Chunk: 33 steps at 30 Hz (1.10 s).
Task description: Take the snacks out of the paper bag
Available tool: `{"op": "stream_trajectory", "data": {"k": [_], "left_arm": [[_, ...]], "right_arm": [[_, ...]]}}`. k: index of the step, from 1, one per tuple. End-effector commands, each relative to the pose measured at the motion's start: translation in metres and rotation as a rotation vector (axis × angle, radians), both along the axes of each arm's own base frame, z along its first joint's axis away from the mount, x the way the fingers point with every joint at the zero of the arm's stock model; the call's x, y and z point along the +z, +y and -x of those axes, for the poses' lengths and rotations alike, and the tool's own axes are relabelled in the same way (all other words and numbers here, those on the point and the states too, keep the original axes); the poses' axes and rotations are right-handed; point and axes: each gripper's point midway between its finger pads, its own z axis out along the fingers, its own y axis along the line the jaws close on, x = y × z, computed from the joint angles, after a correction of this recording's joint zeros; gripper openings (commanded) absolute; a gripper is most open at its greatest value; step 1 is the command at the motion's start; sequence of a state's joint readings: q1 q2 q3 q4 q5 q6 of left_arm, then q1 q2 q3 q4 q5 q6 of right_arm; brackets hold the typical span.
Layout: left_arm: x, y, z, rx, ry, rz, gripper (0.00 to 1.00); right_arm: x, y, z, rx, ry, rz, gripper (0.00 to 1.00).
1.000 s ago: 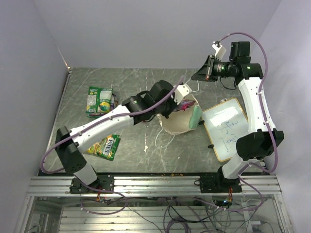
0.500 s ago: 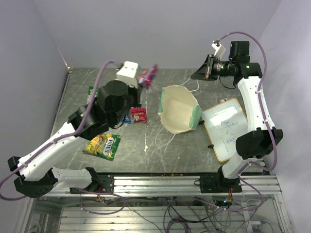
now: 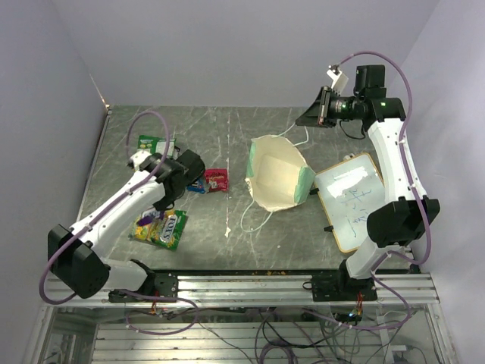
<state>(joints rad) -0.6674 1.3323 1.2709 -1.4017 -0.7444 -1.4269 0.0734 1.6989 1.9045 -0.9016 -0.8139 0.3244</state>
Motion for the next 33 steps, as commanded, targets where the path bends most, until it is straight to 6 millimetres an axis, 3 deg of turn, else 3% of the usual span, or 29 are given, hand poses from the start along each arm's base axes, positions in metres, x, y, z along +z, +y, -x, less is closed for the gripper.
{"op": "stream_trajectory", "data": {"k": [1, 4, 6, 9, 14, 22, 27, 31, 33], "left_arm": [[-0.014, 0.029, 0.027, 0.263, 0.015, 0.088, 0.07], [-0.032, 0.035, 0.029, 0.337, 0.052, 0.064, 0.07], [-0.04, 0.037, 0.021, 0.358, 0.055, 0.042, 0.07], [-0.048, 0.036, 0.009, 0.38, 0.049, 0.021, 0.07], [-0.06, 0.044, 0.009, 0.435, 0.113, -0.052, 0.07], [-0.096, 0.05, 0.033, 0.44, 0.258, -0.076, 0.07], [-0.116, 0.049, 0.025, 0.389, 0.325, -0.112, 0.18], [-0.132, 0.037, 0.006, 0.309, 0.339, -0.087, 0.14], [-0.134, 0.032, -0.001, 0.297, 0.342, -0.074, 0.24]], "right_arm": [[-0.004, 0.003, 0.003, 0.02, -0.007, 0.002, 0.0], [-0.006, 0.004, 0.005, 0.026, -0.001, -0.001, 0.0], [-0.007, 0.007, 0.006, 0.035, 0.003, -0.001, 0.0], [-0.007, 0.01, 0.007, 0.045, 0.0, 0.001, 0.0], [-0.005, 0.011, 0.008, 0.047, -0.008, 0.005, 0.0], [-0.005, 0.009, 0.011, 0.034, -0.017, 0.024, 0.0], [-0.005, 0.009, 0.011, 0.038, -0.015, 0.021, 0.0], [-0.004, 0.009, 0.009, 0.037, -0.017, 0.021, 0.0], [-0.005, 0.01, 0.009, 0.04, -0.016, 0.022, 0.0]]}}
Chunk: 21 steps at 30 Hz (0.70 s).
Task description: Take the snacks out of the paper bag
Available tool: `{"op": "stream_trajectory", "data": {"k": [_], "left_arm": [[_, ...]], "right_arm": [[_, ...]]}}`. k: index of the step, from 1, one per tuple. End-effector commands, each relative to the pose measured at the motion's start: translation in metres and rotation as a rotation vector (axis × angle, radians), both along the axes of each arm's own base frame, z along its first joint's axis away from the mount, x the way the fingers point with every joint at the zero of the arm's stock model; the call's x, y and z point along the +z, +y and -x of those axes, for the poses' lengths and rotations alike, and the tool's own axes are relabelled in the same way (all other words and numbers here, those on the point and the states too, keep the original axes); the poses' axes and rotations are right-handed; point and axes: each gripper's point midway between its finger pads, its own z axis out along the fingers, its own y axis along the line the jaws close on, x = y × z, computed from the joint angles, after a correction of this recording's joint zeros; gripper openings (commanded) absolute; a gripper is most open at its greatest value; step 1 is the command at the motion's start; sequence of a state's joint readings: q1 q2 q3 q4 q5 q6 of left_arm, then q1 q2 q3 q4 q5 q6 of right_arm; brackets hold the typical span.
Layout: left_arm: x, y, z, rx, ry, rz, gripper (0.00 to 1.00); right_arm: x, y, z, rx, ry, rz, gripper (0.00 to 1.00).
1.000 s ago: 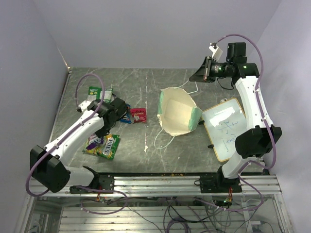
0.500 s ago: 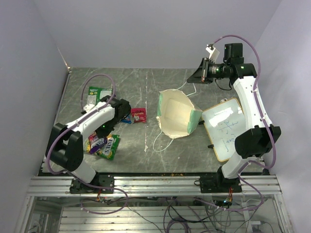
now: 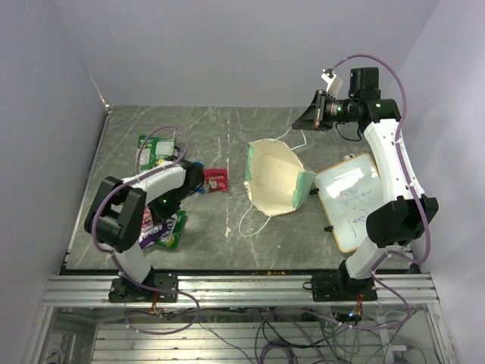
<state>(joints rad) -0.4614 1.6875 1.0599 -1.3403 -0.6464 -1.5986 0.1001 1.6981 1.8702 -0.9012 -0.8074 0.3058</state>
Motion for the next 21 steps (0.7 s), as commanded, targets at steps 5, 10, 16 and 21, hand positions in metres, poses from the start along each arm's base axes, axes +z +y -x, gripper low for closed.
{"op": "stream_trajectory", "data": {"k": [5, 10, 16, 21], "left_arm": [[-0.003, -0.029, -0.031, -0.061, -0.059, 0.155, 0.62], [0.018, -0.044, -0.043, -0.117, -0.123, 0.251, 0.99], [0.051, -0.068, -0.058, -0.198, -0.201, 0.387, 1.0], [0.079, -0.088, -0.069, -0.31, -0.277, 0.501, 0.99]], "right_arm": [[0.01, 0.005, 0.001, 0.015, -0.043, 0.007, 0.0], [0.004, -0.002, -0.01, -0.031, -0.038, 0.055, 0.0], [-0.029, -0.037, -0.046, -0.175, 0.006, 0.214, 0.0], [-0.04, -0.063, -0.083, -0.244, -0.014, 0.243, 0.0]]}}
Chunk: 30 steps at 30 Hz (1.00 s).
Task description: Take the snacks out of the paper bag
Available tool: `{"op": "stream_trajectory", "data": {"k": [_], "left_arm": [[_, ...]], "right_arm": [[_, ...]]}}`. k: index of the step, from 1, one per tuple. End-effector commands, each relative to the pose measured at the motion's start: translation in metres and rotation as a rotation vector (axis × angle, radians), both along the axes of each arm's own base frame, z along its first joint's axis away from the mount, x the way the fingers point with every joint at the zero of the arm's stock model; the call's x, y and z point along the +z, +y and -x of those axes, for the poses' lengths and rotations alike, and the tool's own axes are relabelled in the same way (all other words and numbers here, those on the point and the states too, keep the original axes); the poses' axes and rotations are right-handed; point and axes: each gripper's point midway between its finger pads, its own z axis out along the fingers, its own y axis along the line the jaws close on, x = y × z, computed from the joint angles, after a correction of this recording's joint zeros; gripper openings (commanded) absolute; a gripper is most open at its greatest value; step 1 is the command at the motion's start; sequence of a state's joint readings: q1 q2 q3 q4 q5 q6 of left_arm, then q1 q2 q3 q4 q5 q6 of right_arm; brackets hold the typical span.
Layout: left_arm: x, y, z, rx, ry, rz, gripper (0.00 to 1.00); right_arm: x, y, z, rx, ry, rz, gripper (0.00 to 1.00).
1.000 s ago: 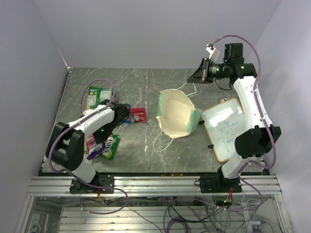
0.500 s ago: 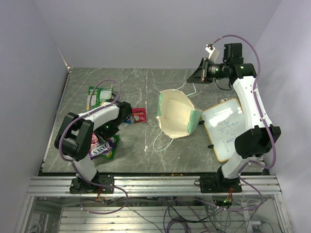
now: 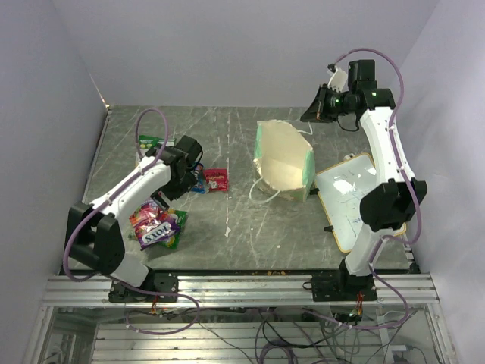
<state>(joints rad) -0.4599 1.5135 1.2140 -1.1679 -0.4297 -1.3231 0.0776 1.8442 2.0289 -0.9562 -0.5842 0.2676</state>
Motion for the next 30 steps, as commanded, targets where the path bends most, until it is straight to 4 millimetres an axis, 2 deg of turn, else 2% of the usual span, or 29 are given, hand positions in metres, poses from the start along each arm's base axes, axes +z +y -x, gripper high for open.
{"op": "stream_trajectory", "data": {"k": [1, 5, 8, 11, 18, 20, 22, 23, 25, 30], "left_arm": [[0.034, -0.024, -0.017, -0.13, -0.101, 0.133, 1.0], [0.057, -0.04, -0.031, -0.24, -0.216, 0.205, 1.0], [0.072, -0.051, -0.039, -0.302, -0.278, 0.247, 0.99], [0.084, -0.06, -0.044, -0.362, -0.322, 0.28, 1.0], [0.105, -0.074, -0.05, -0.441, -0.429, 0.349, 1.0], [0.111, -0.079, -0.052, -0.46, -0.463, 0.373, 1.0], [0.116, -0.084, -0.054, -0.472, -0.496, 0.399, 0.99], [0.119, -0.086, -0.055, -0.474, -0.507, 0.411, 0.99], [0.123, -0.089, -0.054, -0.479, -0.515, 0.431, 1.0], [0.135, -0.1, -0.049, -0.571, -0.541, 0.475, 1.0]], "right_arm": [[-0.015, -0.033, -0.035, -0.083, -0.019, 0.071, 0.0], [-0.023, -0.034, -0.06, -0.063, -0.027, 0.034, 0.0], [-0.025, -0.019, -0.075, -0.015, -0.037, -0.054, 0.0], [-0.017, -0.004, -0.084, 0.007, -0.07, -0.155, 0.0], [-0.026, 0.038, -0.075, 0.033, 0.002, -0.336, 0.0], [-0.024, 0.06, -0.067, 0.052, 0.035, -0.421, 0.0], [-0.009, 0.075, -0.062, 0.064, 0.004, -0.469, 0.0], [-0.008, 0.078, -0.061, 0.059, 0.011, -0.497, 0.0], [-0.014, 0.072, -0.063, 0.025, 0.028, -0.518, 0.0], [-0.038, 0.026, -0.08, -0.113, 0.047, -0.436, 0.0]]}}
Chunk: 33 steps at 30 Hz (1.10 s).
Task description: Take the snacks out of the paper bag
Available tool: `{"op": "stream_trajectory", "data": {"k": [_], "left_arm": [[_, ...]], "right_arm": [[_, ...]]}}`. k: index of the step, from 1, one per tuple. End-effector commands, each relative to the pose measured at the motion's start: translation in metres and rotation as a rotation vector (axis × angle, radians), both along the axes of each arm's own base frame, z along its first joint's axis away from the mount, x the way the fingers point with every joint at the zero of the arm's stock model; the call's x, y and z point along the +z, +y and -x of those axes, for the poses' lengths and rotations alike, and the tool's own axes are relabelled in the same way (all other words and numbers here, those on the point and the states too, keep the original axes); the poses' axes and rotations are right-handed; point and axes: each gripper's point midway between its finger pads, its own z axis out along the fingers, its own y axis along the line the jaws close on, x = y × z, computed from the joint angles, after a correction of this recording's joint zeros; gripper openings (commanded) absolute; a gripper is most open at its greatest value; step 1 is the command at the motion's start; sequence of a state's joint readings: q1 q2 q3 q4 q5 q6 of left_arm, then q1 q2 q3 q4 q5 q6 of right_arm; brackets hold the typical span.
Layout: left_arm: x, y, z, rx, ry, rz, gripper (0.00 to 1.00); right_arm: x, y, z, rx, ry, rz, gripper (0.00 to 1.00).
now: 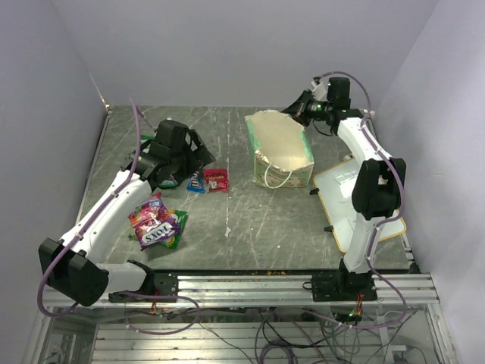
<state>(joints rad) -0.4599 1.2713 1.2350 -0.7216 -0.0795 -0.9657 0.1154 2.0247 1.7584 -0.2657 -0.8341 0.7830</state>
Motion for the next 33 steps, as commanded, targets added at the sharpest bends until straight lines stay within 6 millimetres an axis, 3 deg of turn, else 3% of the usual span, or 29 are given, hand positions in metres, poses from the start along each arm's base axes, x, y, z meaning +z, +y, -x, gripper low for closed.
{"op": "stream_trajectory", "data": {"k": [1, 4, 7, 10, 17, 18, 23, 25, 29, 33], "left_arm": [[0.025, -0.014, 0.002, -0.117, -0.098, 0.06, 1.0], [0.041, -0.019, 0.0, -0.172, -0.163, 0.06, 1.0], [0.059, -0.025, -0.005, -0.23, -0.215, 0.051, 0.99], [0.075, -0.03, -0.01, -0.285, -0.256, 0.032, 1.0], [0.114, -0.032, -0.022, -0.349, -0.371, -0.033, 0.99], [0.119, -0.031, -0.023, -0.35, -0.385, -0.047, 1.0], [0.143, -0.027, -0.028, -0.355, -0.441, -0.085, 1.0], [0.156, -0.028, -0.029, -0.362, -0.46, -0.091, 0.99], [0.185, -0.02, -0.029, -0.347, -0.523, -0.119, 0.99], [0.212, 0.001, -0.016, -0.292, -0.585, -0.171, 0.99]], "right_arm": [[0.02, -0.05, -0.02, -0.13, -0.07, 0.041, 0.0], [0.023, -0.066, -0.027, -0.13, -0.107, 0.136, 0.0], [0.011, -0.079, -0.033, -0.12, -0.107, 0.223, 0.02], [0.02, -0.085, -0.032, -0.101, -0.138, 0.28, 0.16], [0.06, -0.101, -0.019, -0.122, -0.228, 0.41, 0.52], [0.076, -0.102, -0.011, -0.129, -0.269, 0.419, 0.57], [0.113, -0.107, 0.014, -0.138, -0.35, 0.459, 0.9], [0.128, -0.106, 0.029, -0.132, -0.386, 0.462, 0.99], [0.159, -0.104, 0.071, -0.136, -0.477, 0.452, 1.0], [0.182, -0.113, 0.124, -0.191, -0.541, 0.497, 1.0]]}}
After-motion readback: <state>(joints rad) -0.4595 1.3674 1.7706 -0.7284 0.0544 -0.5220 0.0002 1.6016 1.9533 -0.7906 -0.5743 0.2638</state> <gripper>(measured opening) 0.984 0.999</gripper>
